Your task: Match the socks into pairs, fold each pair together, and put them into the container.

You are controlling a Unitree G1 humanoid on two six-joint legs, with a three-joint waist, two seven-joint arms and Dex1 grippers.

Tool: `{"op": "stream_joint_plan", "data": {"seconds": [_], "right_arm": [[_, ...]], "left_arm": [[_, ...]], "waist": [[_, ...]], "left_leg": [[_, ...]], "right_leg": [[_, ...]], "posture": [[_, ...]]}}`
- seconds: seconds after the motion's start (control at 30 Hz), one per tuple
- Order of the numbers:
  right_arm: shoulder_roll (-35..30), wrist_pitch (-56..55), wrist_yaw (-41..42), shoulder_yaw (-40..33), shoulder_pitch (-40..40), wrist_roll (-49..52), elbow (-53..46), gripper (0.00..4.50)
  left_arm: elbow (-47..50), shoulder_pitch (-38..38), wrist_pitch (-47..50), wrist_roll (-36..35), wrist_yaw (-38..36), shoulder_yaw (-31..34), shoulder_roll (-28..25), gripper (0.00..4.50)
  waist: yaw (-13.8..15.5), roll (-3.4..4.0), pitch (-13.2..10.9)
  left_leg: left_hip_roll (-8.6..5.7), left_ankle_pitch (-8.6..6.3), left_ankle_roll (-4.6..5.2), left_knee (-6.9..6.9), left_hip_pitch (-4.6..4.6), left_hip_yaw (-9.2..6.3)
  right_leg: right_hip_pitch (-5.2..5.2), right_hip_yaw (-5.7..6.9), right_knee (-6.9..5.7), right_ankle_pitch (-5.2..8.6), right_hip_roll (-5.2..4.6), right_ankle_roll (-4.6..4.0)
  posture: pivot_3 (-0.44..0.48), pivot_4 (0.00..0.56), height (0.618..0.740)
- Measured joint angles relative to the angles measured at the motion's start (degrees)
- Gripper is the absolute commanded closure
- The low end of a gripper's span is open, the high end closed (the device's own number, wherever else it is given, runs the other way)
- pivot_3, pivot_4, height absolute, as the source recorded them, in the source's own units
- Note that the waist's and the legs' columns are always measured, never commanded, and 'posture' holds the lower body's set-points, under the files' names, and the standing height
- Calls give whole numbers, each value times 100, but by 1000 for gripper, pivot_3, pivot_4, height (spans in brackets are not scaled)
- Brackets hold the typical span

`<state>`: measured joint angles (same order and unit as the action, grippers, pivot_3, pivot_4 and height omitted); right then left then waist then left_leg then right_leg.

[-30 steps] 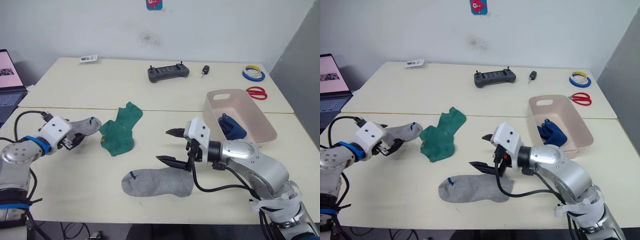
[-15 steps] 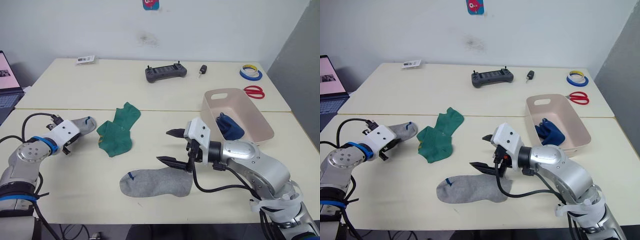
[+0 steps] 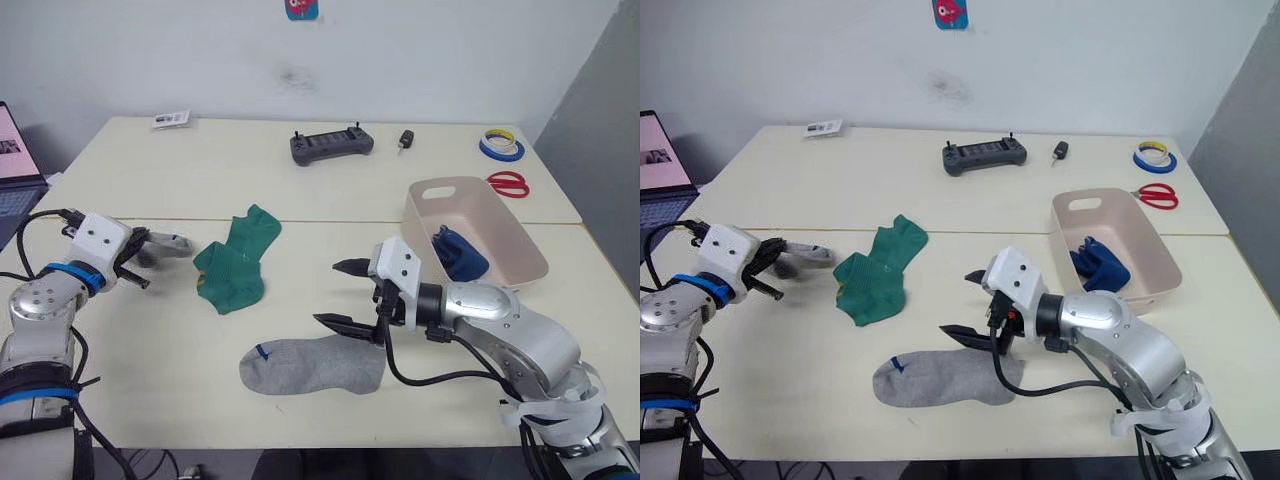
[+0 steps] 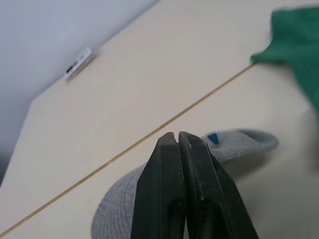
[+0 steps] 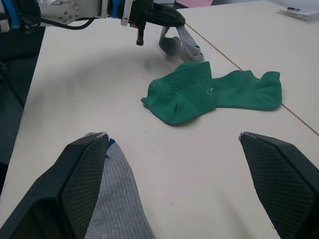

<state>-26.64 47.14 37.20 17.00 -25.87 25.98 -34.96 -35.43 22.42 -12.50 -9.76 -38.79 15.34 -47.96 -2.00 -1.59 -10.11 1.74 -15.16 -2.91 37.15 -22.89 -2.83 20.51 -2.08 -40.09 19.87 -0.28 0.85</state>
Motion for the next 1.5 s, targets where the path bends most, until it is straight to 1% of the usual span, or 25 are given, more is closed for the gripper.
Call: {"op": "stream_joint_plan", "data": {"seconds": [0.1,0.17,0.23,0.33,0.43,0.5,0.6,0.67,0.73,0.83,0.87,1.0,1.07,1.13,1.23,1.3,1.37,1.47,1.5], "right_arm": [[-4,-29,5,1,2,-2,0,0],[-12,-58,16,2,3,-3,1,0],[-27,-87,32,2,3,-3,2,0],[-141,-161,94,-11,32,-1,2,0],[-212,-175,125,-44,123,8,-4,0],[-243,-178,130,-118,215,12,-14,0],[-413,-190,159,-245,407,15,-92,0],[-513,-192,186,-279,532,21,-131,0],[-642,-190,240,-342,631,58,-187,0],[-878,-167,297,-495,724,123,-302,0],[-981,-150,322,-566,769,156,-343,0],[-1127,-73,311,-726,929,239,-448,0],[-1127,-34,252,-767,943,240,-476,0],[-1125,-29,213,-826,943,239,-492,0],[-1108,-25,139,-842,939,231,-490,0],[-1105,-24,125,-824,928,227,-490,0],[-1097,-24,119,-765,910,223,-490,0],[-997,-35,70,-634,883,185,-485,0],[-945,-41,32,-587,864,160,-469,0]], "left_arm": [[386,-196,334,-327,-81,125,109,4460],[892,-218,903,-825,-156,322,262,4460],[1515,-208,1496,-1272,-340,394,275,4460],[2394,-88,2398,-1848,-587,404,261,4460],[2805,262,3184,-2288,-732,383,174,4460],[3091,522,3888,-2702,-850,364,47,4460],[3774,680,5283,-3714,-996,236,30,4460],[4052,687,5920,-4225,-962,119,239,4460],[4200,696,6346,-4588,-783,-7,637,4460],[4225,724,6718,-4925,-449,-114,1147,4460],[4225,733,6829,-5060,-284,-124,1389,4460],[4095,731,6952,-5152,250,-139,1963,4460],[3756,698,6922,-5078,501,-112,2198,4460],[3411,574,6813,-4842,633,-132,2278,4460],[2823,326,6455,-4177,699,-233,2256,4460],[2616,211,6272,-3891,686,-261,2258,4460],[2595,209,6130,-3750,662,-256,2258,4460],[2658,212,6063,-3729,668,-189,2335,4460],[2696,213,6075,-3757,669,-152,2383,4274]], "waist": [[5,0,0],[13,-2,1],[23,-4,1],[25,-4,1],[16,-5,1],[14,-4,1],[12,-4,1],[12,-4,0],[16,-4,0],[15,-4,0],[21,-4,0],[14,-4,0],[14,-4,0],[12,-4,0],[14,-4,0],[33,-4,0],[36,-4,0],[35,-4,0],[35,-4,0]], "left_leg": [[1,0,0,1,0,-3],[1,0,0,3,-2,-5],[-2,0,0,4,-3,-6],[-3,0,-1,5,-2,-6],[-1,0,0,5,-1,-9],[-3,0,0,5,-1,-9],[-5,0,0,5,0,-5],[-3,0,0,8,1,-6],[-2,0,0,13,2,-10],[-3,0,0,18,3,-10],[-3,0,0,20,3,-12],[-3,0,0,27,3,-12],[-5,0,0,28,6,-11],[-4,0,0,29,5,-12],[-5,0,-1,29,4,-11],[-5,1,-2,31,0,-13],[-6,1,-2,33,0,-12],[-6,1,-3,35,-1,-11],[-6,2,-4,35,-1,-11]], "right_leg": [[-1,4,0,0,1,0],[-3,7,-1,0,1,0],[-7,8,2,0,-1,0],[-10,8,5,0,-1,0],[-10,9,4,0,4,0],[-10,6,4,0,5,0],[-13,-1,8,0,4,1],[-13,0,7,0,4,1],[-17,4,4,1,5,1],[-20,1,4,0,7,1],[-23,2,7,0,6,1],[-25,-1,7,0,7,1],[-27,-2,6,0,8,1],[-26,-3,7,0,9,1],[-25,-3,8,0,9,1],[-24,0,9,0,7,1],[-27,0,9,0,5,1],[-28,0,10,0,3,1],[-27,0,10,0,3,1]], "posture": [[0,150,740],[0,150,740],[0,150,740],[0,150,740],[0,150,740],[0,150,740],[0,150,740],[0,150,740],[0,150,740],[0,150,740],[0,150,740],[0,150,740],[0,150,740],[0,150,740],[0,150,740],[0,150,740],[0,150,740],[0,150,740],[0,150,740]]}}
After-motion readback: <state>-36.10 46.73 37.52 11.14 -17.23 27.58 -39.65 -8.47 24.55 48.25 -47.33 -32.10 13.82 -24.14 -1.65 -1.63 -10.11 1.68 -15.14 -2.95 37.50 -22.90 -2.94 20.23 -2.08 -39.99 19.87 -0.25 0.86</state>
